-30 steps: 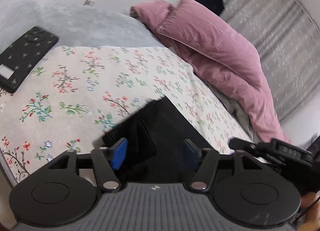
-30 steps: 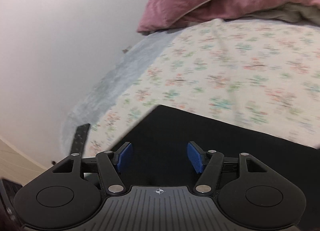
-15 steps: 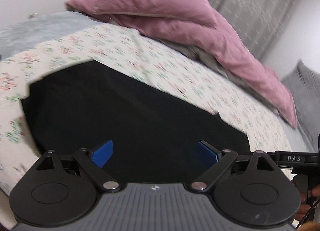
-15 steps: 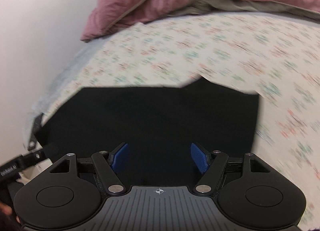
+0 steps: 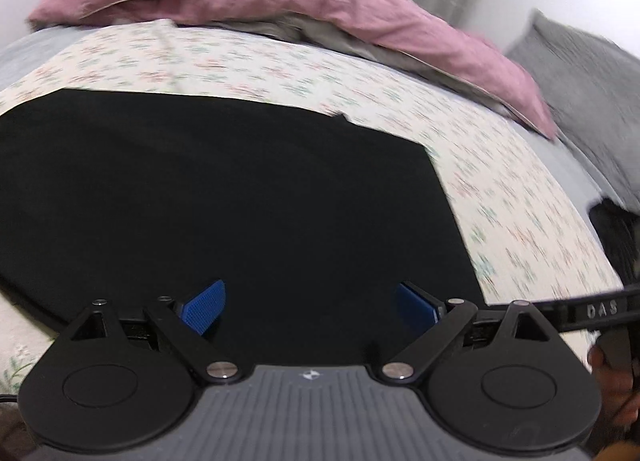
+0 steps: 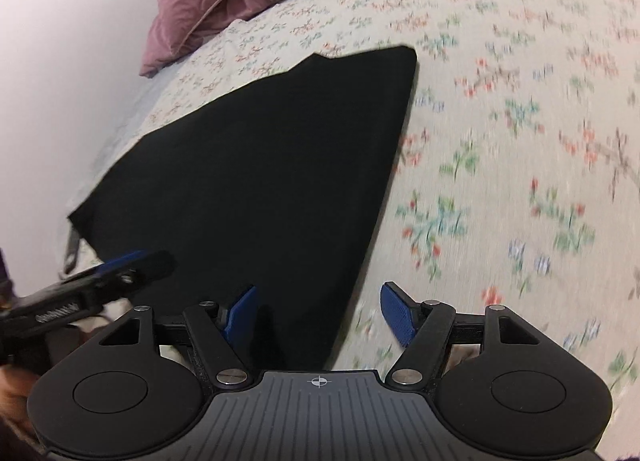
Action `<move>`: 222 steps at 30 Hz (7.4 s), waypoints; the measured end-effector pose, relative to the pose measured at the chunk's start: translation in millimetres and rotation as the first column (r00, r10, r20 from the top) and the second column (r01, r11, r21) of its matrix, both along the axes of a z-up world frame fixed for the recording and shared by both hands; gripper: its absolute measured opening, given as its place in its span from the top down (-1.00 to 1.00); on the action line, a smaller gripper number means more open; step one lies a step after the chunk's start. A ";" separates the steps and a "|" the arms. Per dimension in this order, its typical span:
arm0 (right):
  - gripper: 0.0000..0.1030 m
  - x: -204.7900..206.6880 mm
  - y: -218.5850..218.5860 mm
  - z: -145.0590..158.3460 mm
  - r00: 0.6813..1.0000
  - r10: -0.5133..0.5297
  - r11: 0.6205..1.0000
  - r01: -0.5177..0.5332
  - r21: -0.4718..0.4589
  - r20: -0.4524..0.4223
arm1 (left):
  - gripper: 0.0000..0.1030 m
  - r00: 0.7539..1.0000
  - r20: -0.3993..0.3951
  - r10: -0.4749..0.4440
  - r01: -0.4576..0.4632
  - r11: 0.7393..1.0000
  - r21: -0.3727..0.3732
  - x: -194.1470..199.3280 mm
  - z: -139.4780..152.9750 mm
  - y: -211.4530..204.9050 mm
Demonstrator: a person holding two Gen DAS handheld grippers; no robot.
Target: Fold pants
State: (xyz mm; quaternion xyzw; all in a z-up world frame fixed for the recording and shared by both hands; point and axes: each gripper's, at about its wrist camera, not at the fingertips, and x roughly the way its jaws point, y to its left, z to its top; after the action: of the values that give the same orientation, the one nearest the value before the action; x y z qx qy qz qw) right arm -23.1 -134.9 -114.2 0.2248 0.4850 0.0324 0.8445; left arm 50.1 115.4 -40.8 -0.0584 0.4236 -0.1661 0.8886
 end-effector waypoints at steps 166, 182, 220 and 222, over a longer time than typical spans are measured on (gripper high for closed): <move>-0.32 68.1 -17.1 22.3 0.983 -0.186 0.964 0.184 0.191 -0.009 | -0.79 0.958 -0.262 -0.114 0.051 0.971 -0.236 154.4 -21.6 134.8; 0.76 63.5 20.5 -9.2 0.969 -0.245 0.915 0.224 0.335 0.022 | 0.07 0.945 -0.321 -0.059 -0.106 0.875 -0.472 135.6 -46.2 140.7; 0.11 57.9 -74.5 64.6 0.983 -0.127 0.925 0.165 -0.342 0.131 | -0.49 0.918 0.028 -0.395 0.396 0.916 -0.068 123.2 -14.9 -113.3; 0.11 50.7 -70.8 56.1 0.987 -0.111 0.922 0.145 -0.360 0.113 | -0.49 0.920 0.014 -0.392 0.392 0.918 -0.066 116.6 -28.3 -106.1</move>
State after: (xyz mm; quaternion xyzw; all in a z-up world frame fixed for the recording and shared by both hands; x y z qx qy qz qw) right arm 27.6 -205.7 -58.1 0.0928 0.4282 -0.1039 0.8929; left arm 166.7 9.3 -69.1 -0.0026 0.4207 -0.3549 0.8349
